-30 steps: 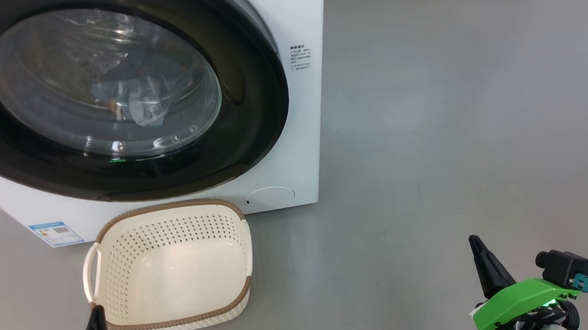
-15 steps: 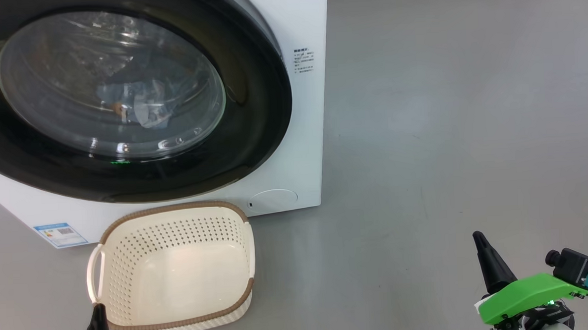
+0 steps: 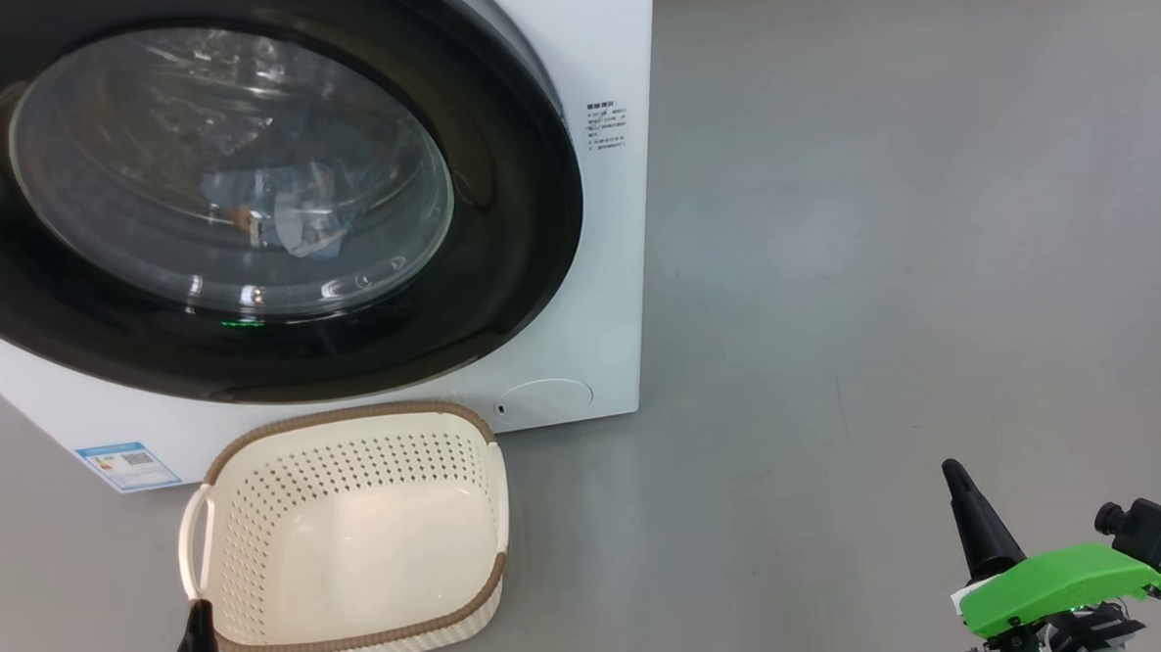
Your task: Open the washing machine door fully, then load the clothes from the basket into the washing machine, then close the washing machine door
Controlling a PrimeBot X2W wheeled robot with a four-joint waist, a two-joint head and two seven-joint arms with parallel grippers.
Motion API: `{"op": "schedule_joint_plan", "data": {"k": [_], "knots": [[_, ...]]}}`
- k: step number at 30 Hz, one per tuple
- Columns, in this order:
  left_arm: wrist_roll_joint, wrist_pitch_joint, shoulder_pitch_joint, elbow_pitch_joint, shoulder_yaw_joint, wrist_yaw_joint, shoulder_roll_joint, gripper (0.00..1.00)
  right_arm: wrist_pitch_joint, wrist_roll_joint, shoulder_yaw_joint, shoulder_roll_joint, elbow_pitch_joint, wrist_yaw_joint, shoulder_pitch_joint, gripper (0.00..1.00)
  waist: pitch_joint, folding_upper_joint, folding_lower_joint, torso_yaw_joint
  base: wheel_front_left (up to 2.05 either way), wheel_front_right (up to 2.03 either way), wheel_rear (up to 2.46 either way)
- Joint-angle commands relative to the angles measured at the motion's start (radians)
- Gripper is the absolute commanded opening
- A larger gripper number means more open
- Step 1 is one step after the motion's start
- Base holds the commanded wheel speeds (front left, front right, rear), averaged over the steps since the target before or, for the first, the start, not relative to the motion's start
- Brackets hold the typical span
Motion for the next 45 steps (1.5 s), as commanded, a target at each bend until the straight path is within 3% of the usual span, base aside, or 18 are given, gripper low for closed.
{"op": "schedule_joint_plan", "data": {"k": [1, 45], "knots": [[-0.023, 0.007, -0.046, -0.026, 0.021, -0.002, 0.011, 0.00, 0.006, 0.020, -0.002, -0.004, -0.033, 0.000, -0.011, 0.00, -0.001, 0.0000, -0.0001, 0.001, 0.00, 0.00, 0.00], [-0.462, 0.133, -0.092, -0.036, 0.037, -0.002, -0.010, 0.00, 0.133, 0.414, -0.073, 0.039, -0.122, -0.001, 0.018, 0.00, -0.035, 0.0000, -0.0001, 0.024, 0.00, 0.00, 0.00]]}}
